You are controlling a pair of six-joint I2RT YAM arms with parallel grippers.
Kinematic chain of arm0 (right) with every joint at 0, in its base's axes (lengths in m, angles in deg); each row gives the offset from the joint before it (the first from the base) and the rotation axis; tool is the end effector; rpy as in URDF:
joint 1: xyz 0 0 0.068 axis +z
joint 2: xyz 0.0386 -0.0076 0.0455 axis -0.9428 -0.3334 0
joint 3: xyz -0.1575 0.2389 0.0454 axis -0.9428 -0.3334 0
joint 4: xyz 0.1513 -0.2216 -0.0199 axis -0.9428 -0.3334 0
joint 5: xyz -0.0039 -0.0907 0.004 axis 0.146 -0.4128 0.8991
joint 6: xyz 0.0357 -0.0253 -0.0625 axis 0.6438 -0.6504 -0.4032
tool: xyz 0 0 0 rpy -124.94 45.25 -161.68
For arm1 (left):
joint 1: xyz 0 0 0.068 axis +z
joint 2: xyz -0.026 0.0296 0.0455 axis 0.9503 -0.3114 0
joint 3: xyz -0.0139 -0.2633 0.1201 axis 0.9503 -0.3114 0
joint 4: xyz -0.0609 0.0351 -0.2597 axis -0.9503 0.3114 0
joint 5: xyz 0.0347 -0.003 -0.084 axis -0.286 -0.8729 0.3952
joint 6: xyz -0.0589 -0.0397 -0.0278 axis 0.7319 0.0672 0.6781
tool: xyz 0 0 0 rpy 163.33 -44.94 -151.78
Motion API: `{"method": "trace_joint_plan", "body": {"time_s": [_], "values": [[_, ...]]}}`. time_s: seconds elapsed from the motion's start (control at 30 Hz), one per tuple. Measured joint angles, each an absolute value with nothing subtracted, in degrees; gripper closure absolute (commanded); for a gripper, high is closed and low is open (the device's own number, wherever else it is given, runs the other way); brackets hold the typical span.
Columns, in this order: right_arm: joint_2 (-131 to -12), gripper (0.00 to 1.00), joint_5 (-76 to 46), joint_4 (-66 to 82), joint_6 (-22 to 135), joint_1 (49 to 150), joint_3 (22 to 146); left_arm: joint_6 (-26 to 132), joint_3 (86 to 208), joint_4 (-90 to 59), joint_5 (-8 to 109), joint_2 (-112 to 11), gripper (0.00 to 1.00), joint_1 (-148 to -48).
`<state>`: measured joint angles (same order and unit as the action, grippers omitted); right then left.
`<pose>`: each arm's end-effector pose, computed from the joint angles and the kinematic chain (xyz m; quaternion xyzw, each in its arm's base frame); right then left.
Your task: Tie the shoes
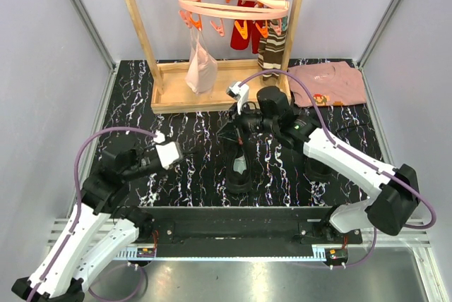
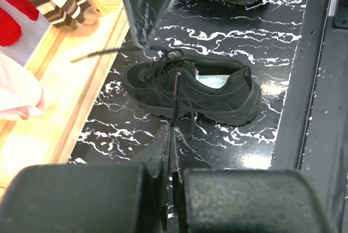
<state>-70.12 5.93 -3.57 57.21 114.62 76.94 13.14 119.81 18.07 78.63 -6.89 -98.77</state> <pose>0.2287 0.2649 0.3507 -0.3853 0.7216 0.4200 0.3932 0.1032 -0.0951 0.3378 0.5183 0.5991 -0.2454 0.5588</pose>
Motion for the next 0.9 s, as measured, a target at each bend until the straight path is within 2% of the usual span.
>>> {"method": "trace_joint_plan", "body": {"time_s": [0.3, 0.6, 0.77, 0.9], "values": [[-63.74, 1.0, -3.84, -4.09, 54.52, 114.6, 77.62, 18.45, 117.41, 14.4, 80.18, -8.62, 1.0, -98.73], [-58.69, 1.0, -13.16, -5.06, 52.47, 113.75, 78.16, 12.0, 121.65, 6.34, 85.4, -22.59, 1.0, -105.61], [-58.58, 1.0, -14.9, -5.52, 52.49, 110.75, 78.1, 11.78, 125.69, 2.64, 85.8, -27.18, 1.0, -106.51], [-59.19, 1.0, -12.28, -5.52, 52.66, 110.44, 78.18, 9.68, 127.72, 2.47, 87.02, -24.53, 1.0, -106.51]]}}
